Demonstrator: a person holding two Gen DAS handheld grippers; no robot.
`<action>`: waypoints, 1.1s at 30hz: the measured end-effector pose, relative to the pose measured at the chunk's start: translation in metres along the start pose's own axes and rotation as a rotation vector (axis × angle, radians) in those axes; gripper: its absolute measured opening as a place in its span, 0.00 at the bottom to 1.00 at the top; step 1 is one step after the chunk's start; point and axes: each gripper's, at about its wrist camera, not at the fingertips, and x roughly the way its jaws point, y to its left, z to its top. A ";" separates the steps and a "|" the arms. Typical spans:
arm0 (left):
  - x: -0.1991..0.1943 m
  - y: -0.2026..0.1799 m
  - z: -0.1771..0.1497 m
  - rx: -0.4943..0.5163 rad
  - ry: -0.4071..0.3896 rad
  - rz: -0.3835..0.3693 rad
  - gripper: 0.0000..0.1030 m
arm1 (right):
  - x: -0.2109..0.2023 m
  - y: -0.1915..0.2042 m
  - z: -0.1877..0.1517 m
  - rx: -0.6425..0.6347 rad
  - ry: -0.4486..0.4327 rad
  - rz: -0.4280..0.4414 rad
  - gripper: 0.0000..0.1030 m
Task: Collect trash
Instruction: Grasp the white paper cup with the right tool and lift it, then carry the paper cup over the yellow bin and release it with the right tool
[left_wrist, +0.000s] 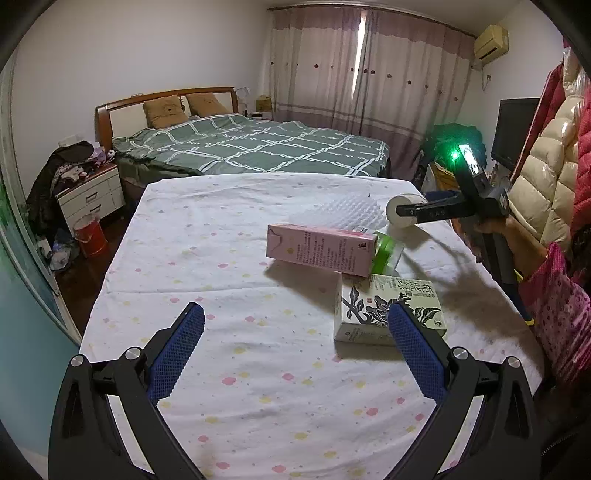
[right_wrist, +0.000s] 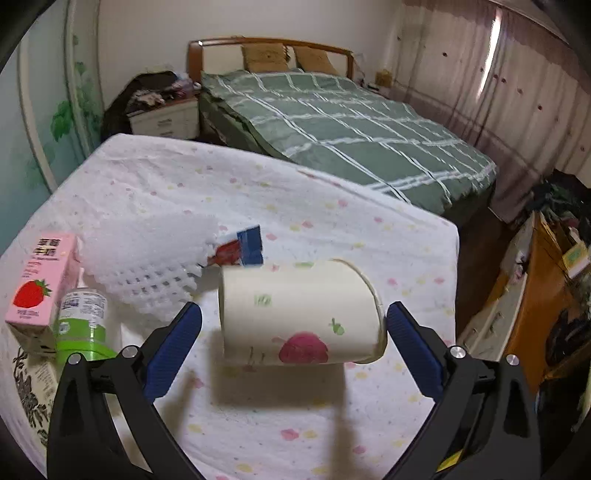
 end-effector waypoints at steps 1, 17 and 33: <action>0.000 -0.001 0.000 0.002 0.000 0.000 0.95 | 0.002 -0.002 0.000 0.004 0.007 0.010 0.93; 0.014 0.000 0.003 -0.006 0.027 -0.015 0.95 | 0.017 -0.034 -0.009 0.225 0.120 -0.001 0.93; 0.015 0.004 -0.001 -0.011 0.030 -0.053 0.95 | 0.003 -0.019 -0.019 0.400 0.144 0.079 0.81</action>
